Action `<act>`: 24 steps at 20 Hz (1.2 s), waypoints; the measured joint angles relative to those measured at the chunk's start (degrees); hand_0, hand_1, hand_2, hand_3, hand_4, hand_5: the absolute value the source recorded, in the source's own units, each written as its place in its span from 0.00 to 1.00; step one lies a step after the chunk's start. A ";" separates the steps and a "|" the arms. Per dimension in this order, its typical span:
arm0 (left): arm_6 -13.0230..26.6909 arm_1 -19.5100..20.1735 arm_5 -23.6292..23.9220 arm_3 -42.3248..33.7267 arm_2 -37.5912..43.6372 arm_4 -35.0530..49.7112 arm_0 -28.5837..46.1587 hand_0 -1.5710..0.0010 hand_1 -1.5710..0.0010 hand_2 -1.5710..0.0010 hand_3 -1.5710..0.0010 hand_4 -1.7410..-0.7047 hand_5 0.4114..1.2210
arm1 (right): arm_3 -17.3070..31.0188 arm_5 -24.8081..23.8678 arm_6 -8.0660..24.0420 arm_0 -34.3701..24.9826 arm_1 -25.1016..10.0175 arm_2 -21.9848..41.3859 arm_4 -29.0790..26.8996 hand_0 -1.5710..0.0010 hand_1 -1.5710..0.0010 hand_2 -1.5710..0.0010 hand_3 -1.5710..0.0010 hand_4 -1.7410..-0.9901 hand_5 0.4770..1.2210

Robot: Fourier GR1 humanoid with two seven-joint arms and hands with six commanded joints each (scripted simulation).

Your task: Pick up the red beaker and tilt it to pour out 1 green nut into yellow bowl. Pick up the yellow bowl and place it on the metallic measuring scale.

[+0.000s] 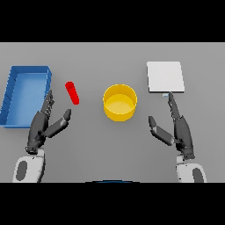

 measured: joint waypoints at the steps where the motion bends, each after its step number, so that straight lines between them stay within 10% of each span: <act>1: -1.09 -0.17 -0.02 1.15 -0.19 -0.38 -0.32 1.00 1.00 1.00 1.00 0.61 0.26 | -0.91 -0.08 0.27 0.48 -0.10 0.39 0.59 1.00 1.00 1.00 1.00 0.81 0.23; 24: -13.55 -1.72 7.07 41.60 7.05 -4.01 -30.89 1.00 1.00 1.00 1.00 0.46 0.33 | -0.69 1.18 0.76 -0.76 0.06 -0.86 -2.41 1.00 1.00 1.00 1.00 0.64 0.29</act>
